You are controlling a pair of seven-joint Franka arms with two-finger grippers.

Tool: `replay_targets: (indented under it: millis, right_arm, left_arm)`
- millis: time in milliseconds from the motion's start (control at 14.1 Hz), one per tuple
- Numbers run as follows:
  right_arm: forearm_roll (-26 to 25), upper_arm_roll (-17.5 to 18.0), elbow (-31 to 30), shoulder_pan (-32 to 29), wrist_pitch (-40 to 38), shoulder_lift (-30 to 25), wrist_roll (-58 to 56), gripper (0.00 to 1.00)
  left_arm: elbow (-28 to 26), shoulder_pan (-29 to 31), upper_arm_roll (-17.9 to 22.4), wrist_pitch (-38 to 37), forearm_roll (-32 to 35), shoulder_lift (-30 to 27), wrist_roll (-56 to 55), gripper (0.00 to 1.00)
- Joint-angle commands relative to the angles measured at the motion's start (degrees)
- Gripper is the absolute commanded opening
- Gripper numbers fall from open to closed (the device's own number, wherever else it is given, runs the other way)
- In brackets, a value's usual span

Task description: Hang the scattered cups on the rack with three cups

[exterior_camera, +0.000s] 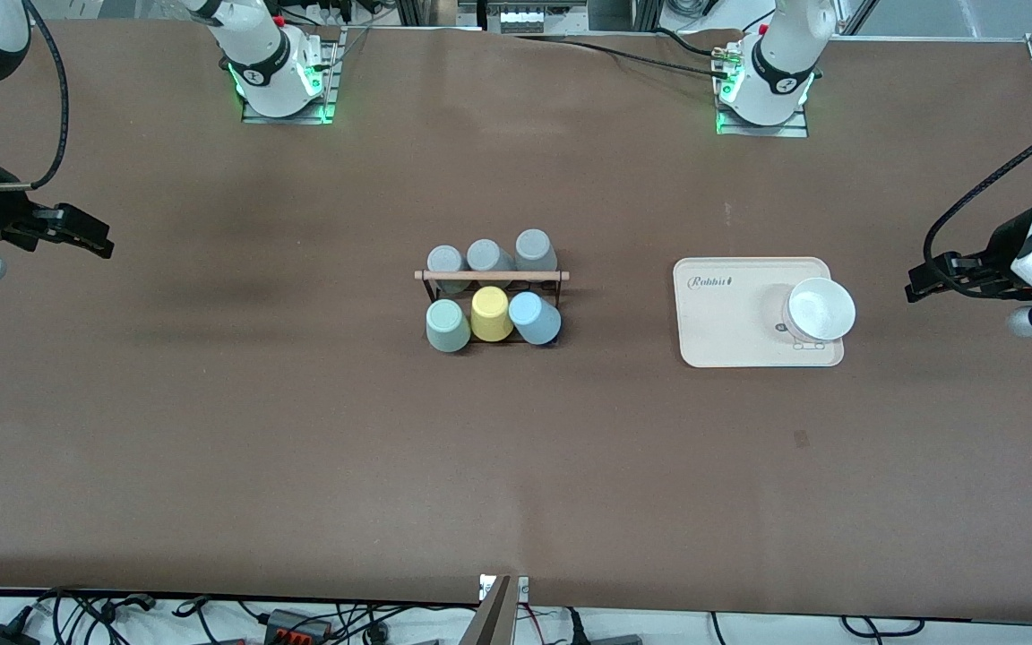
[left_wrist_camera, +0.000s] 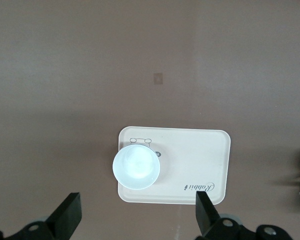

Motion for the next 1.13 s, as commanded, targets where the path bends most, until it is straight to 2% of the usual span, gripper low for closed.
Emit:
replay_targets:
  millis: [0,283,1062]
  right_arm:
    - [0.09,-1.08,0.82,0.94,-1.04,-0.91,-2.52,1.0]
    - [0.0,-1.43,1.17,-0.2,-1.48,-2.49,-6.57,1.0]
    - [0.44,-1.43,2.22,-0.73,-2.45,-2.14,-6.23,1.0]
  left_arm:
    - [-1.99,0.05,-0.28,1.04,0.81,-1.82,0.91,1.0]
    - [-1.99,-1.79,0.77,1.04,0.81,-1.9,0.91,1.0]
    - [-1.9,-1.35,0.51,1.21,0.81,-2.08,0.91,1.0]
